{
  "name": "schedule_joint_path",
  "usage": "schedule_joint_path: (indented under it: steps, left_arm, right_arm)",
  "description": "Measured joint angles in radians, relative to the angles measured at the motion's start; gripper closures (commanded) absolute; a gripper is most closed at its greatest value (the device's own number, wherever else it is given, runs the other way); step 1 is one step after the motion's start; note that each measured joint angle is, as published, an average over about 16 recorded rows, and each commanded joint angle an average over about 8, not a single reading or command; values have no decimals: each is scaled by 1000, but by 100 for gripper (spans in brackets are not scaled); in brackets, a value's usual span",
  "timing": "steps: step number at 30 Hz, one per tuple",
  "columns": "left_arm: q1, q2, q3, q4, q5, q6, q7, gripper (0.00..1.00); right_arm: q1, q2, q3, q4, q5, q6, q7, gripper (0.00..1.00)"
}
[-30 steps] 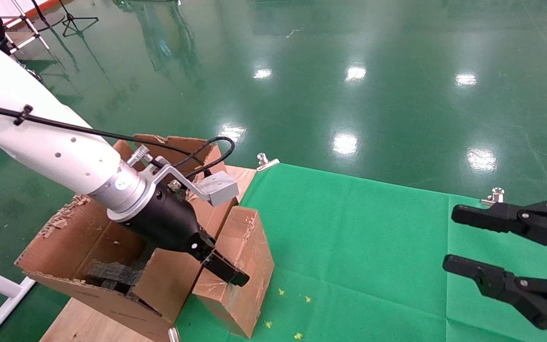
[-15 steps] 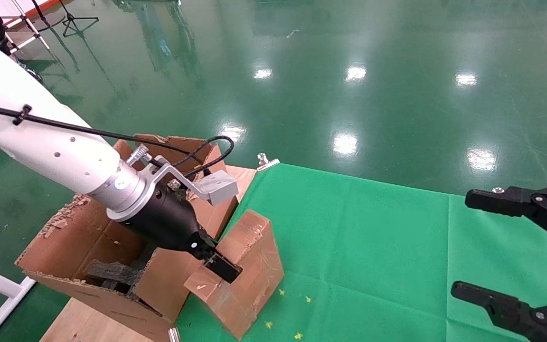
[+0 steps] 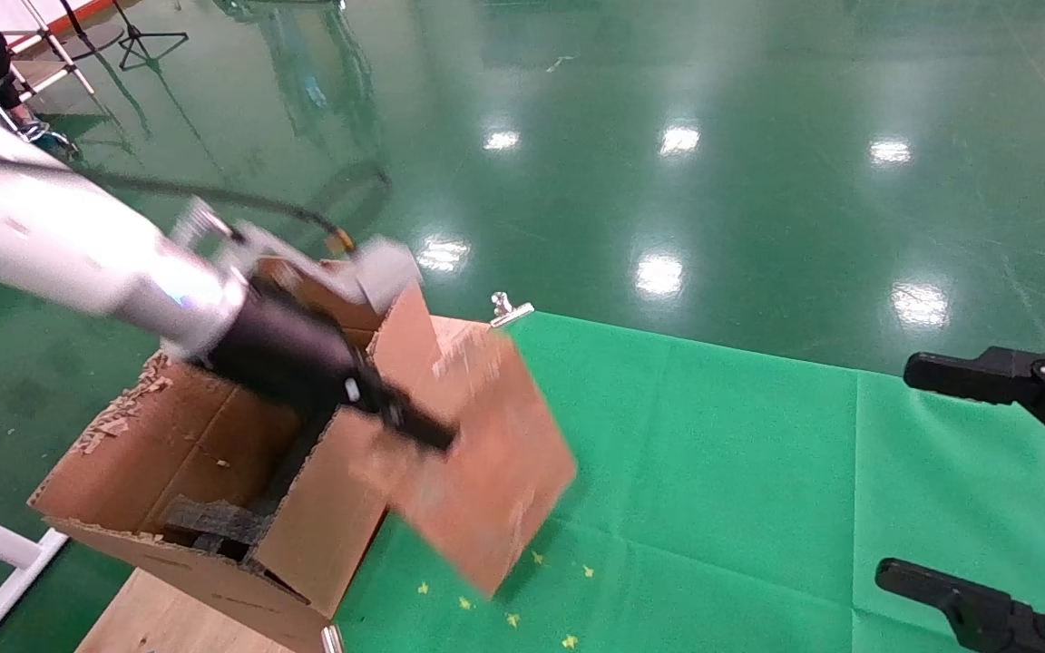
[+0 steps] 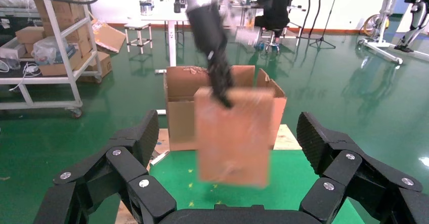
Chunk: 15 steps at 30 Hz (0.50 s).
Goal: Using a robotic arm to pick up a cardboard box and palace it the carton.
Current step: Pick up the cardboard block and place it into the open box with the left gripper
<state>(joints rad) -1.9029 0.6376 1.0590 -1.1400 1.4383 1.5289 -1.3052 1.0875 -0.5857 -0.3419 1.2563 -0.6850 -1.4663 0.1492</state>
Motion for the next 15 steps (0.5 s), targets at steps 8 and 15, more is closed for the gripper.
schedule_joint_path:
  steps: [8,15]
  left_arm:
    - [-148,-67,-61,147,32,-10,111,100]
    - [-254,-118,-57,253,172,-24,219,100]
  right_arm:
    - [0,0,0,0,0,0,0,0]
    - [0,0,0,0,0,0,0,0]
